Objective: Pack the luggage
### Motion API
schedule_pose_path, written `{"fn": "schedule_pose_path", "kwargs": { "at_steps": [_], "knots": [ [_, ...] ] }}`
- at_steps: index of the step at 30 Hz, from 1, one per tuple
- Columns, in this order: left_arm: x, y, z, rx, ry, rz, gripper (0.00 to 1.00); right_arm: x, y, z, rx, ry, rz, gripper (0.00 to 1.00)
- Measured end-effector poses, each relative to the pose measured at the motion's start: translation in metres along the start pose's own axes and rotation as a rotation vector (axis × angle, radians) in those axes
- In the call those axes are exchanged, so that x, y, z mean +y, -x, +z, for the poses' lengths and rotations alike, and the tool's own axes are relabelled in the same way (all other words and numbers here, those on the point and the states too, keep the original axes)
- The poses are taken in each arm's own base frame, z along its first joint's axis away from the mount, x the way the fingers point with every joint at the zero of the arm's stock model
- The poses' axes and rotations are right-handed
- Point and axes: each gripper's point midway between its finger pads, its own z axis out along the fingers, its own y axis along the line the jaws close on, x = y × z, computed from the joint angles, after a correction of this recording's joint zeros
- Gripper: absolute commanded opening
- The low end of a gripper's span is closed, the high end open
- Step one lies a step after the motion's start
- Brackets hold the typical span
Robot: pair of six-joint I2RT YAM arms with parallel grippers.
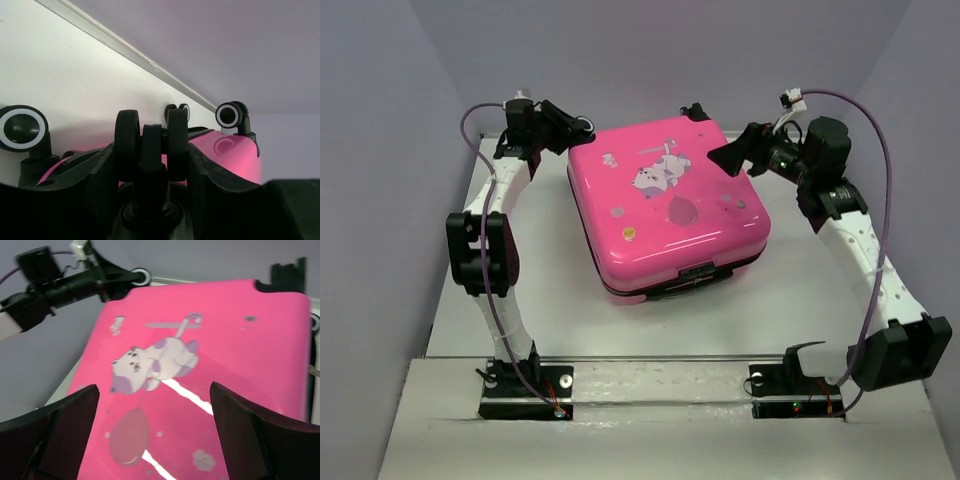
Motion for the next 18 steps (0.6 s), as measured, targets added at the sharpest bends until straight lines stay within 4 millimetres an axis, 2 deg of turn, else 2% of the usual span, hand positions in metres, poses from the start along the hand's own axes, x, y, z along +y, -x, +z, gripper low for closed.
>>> {"fn": "schedule_pose_path", "kwargs": {
  "at_steps": [1, 3, 5, 6, 8, 10, 11, 13, 14, 15, 16, 18],
  "knots": [
    [0.004, -0.002, 0.004, 0.008, 0.003, 0.001, 0.06, 0.016, -0.003, -0.002, -0.002, 0.027, -0.021, 0.74],
    [0.015, -0.007, 0.011, 0.027, 0.013, -0.003, 0.06, 0.057, -0.023, -0.004, 0.014, 0.098, -0.062, 0.41],
    [0.027, -0.013, 0.02, 0.049, 0.029, -0.011, 0.06, 0.098, -0.066, -0.005, 0.076, 0.173, -0.091, 0.24],
    [0.031, -0.015, 0.024, 0.058, 0.034, -0.014, 0.06, 0.112, -0.086, -0.006, 0.11, 0.195, -0.104, 0.21],
    [0.031, -0.013, 0.03, 0.066, 0.019, -0.013, 0.06, 0.141, -0.145, -0.013, 0.214, 0.244, -0.121, 0.19],
    [0.028, -0.012, 0.033, 0.072, 0.009, -0.007, 0.06, 0.153, -0.188, -0.022, 0.294, 0.244, -0.14, 0.16],
    [0.025, -0.011, 0.033, 0.073, 0.001, -0.003, 0.22, 0.151, -0.203, -0.024, 0.316, 0.211, -0.152, 0.16],
    [0.023, -0.01, 0.034, 0.076, -0.006, 0.004, 0.44, 0.156, -0.236, -0.035, 0.37, 0.176, -0.188, 0.17],
    [0.023, -0.01, 0.034, 0.077, -0.007, 0.008, 0.56, 0.159, -0.245, -0.038, 0.38, 0.169, -0.2, 0.2],
    [0.023, -0.01, 0.034, 0.077, -0.008, 0.017, 0.77, 0.158, -0.252, -0.041, 0.381, 0.148, -0.209, 0.26],
    [0.024, -0.01, 0.034, 0.077, -0.005, 0.023, 0.83, 0.158, -0.262, -0.048, 0.388, 0.133, -0.22, 0.3],
    [0.025, -0.008, 0.034, 0.067, -0.005, 0.049, 0.95, 0.151, -0.27, -0.056, 0.376, 0.091, -0.215, 0.41]
  ]
}}
